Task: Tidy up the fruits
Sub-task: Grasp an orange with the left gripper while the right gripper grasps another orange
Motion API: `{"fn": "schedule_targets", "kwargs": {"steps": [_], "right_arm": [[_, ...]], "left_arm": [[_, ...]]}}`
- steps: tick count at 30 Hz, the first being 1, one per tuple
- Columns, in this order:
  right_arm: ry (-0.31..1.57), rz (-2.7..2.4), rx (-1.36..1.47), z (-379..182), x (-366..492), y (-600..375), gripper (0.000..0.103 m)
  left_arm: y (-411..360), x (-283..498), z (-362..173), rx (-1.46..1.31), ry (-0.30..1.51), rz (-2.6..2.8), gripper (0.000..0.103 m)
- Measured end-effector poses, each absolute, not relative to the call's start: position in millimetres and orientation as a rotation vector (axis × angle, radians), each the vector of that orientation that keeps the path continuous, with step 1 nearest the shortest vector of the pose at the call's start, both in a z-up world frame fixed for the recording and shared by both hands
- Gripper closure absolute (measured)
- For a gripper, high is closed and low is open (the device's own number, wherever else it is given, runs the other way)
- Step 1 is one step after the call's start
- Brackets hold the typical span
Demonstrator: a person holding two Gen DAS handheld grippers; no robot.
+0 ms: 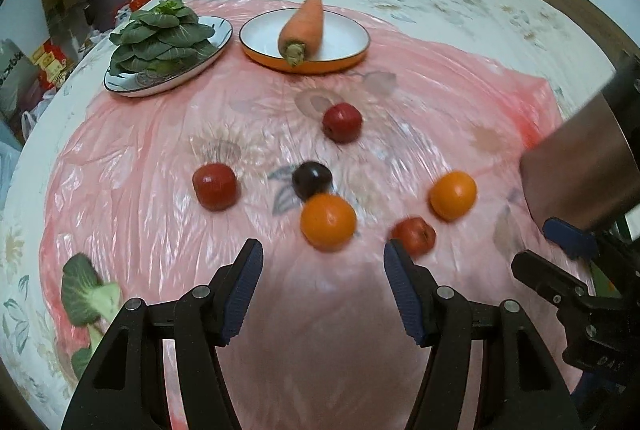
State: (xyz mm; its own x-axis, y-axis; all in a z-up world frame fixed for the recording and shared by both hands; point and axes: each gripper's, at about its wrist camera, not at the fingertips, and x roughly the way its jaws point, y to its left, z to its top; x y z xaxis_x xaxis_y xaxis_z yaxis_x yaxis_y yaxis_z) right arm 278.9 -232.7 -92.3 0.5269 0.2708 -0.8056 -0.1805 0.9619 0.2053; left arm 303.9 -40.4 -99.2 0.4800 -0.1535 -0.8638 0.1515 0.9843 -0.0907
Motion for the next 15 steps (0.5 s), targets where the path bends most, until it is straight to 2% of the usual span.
{"fn": "schedule_targets", "kwargs": {"steps": [15], "right_arm": [[0.985,0.283,0.050,-111,341,-213,0.000]], "left_arm": [[-44,335,-125,-0.045,1.101,-0.179,0.046]]}}
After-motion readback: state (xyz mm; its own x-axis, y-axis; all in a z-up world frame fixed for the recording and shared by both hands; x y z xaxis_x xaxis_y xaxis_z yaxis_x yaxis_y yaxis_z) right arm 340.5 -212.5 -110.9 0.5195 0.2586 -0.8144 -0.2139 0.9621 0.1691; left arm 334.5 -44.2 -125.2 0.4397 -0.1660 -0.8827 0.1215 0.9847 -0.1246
